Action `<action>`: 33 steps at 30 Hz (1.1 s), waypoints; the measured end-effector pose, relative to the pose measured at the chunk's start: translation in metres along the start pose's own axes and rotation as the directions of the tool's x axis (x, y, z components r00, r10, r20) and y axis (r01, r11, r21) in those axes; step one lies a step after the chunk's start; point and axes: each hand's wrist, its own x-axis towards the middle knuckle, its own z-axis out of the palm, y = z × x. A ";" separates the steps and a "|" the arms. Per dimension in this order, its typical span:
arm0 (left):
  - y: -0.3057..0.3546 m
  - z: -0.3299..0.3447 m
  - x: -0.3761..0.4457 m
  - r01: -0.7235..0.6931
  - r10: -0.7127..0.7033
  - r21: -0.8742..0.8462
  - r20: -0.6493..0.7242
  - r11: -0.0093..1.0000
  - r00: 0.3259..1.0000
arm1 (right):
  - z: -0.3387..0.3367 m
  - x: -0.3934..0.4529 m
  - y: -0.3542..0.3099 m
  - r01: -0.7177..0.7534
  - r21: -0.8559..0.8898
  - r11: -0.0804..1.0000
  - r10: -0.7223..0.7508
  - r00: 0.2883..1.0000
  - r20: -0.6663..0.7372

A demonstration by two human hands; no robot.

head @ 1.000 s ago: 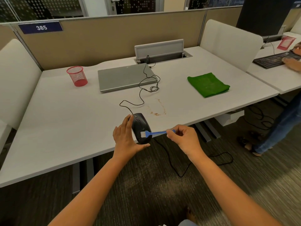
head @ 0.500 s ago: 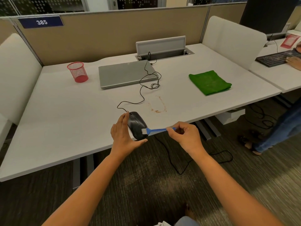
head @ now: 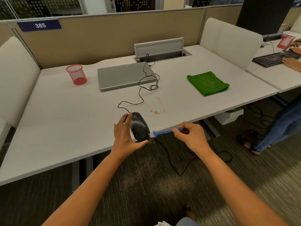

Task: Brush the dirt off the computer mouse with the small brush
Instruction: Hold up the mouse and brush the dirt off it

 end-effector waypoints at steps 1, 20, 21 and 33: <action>0.000 0.000 0.000 -0.003 0.003 0.000 -0.001 1.000 1.000 | 0.000 0.001 -0.001 -0.005 0.033 0.999 0.005 1.000 0.002; 0.004 0.003 0.001 0.009 -0.011 -0.079 -0.020 0.997 1.000 | -0.003 0.004 0.009 -0.018 0.070 0.997 0.015 0.999 0.043; 0.003 0.002 0.001 0.006 -0.008 -0.076 -0.023 0.997 1.000 | -0.007 0.006 0.012 -0.035 0.083 0.996 0.034 0.999 0.009; -0.001 0.003 0.001 -0.066 0.067 -0.022 0.013 0.998 0.998 | -0.010 0.024 0.010 -0.121 0.111 0.986 0.126 0.991 -0.047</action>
